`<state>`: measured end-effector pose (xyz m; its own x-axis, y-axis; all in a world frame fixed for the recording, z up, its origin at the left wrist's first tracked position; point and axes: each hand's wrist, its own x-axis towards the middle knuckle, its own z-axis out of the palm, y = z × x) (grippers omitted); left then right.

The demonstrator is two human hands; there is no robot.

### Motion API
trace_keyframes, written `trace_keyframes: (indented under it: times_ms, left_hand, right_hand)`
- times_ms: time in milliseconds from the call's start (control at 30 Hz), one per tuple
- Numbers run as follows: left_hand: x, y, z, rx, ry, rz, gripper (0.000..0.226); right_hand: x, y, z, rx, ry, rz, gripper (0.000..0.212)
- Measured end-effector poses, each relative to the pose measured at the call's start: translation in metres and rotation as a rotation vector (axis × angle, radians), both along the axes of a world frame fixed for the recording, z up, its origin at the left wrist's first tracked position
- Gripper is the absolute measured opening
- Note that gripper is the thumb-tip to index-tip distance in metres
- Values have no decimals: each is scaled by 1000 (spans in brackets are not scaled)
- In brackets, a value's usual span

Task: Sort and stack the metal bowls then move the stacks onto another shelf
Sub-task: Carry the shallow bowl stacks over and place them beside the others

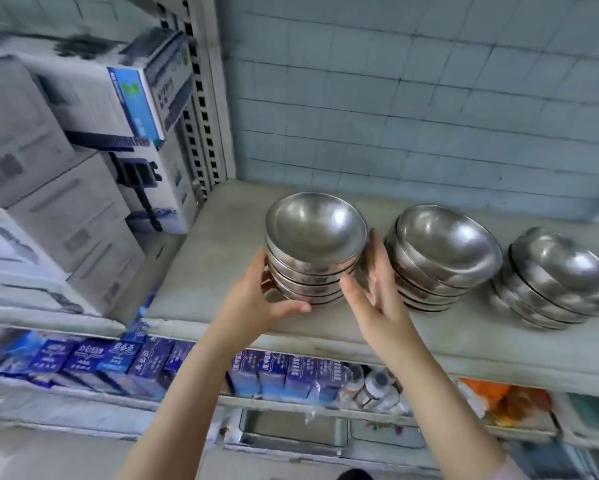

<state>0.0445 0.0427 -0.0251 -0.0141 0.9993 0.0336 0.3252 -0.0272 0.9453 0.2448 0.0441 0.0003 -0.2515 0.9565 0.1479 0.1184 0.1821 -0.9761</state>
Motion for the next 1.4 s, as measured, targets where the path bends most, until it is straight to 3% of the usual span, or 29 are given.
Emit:
trace_keyframes:
  times_ms: [133, 267, 400, 500, 1133, 1333, 1400]
  left_hand:
    - [-18, -6, -4, -20, -21, -89, 101]
    - [-20, -9, -1, -12, -13, -114, 102]
    - [-20, -8, -2, -4, -37, -160, 118]
    - [-20, -7, -2, 6, -39, -164, 111]
    - [-20, -10, 2, 21, -24, -186, 99]
    - [-22, -8, -1, -5, -31, -203, 110]
    - [-22, -8, -1, -11, -28, -188, 108]
  right_hand:
    - [-1, 2, -9, -7, -24, 33, 106]
    - [-2, 0, -13, -30, -41, -11, 97]
    - [-2, 0, -12, -38, -50, -43, 97]
    - [-3, 0, -13, -41, -60, -53, 99]
    - [4, 5, -12, 4, -113, -20, 66]
    - [3, 4, -7, -14, -96, 11, 68]
    - [1, 1, -5, -12, -63, -3, 78]
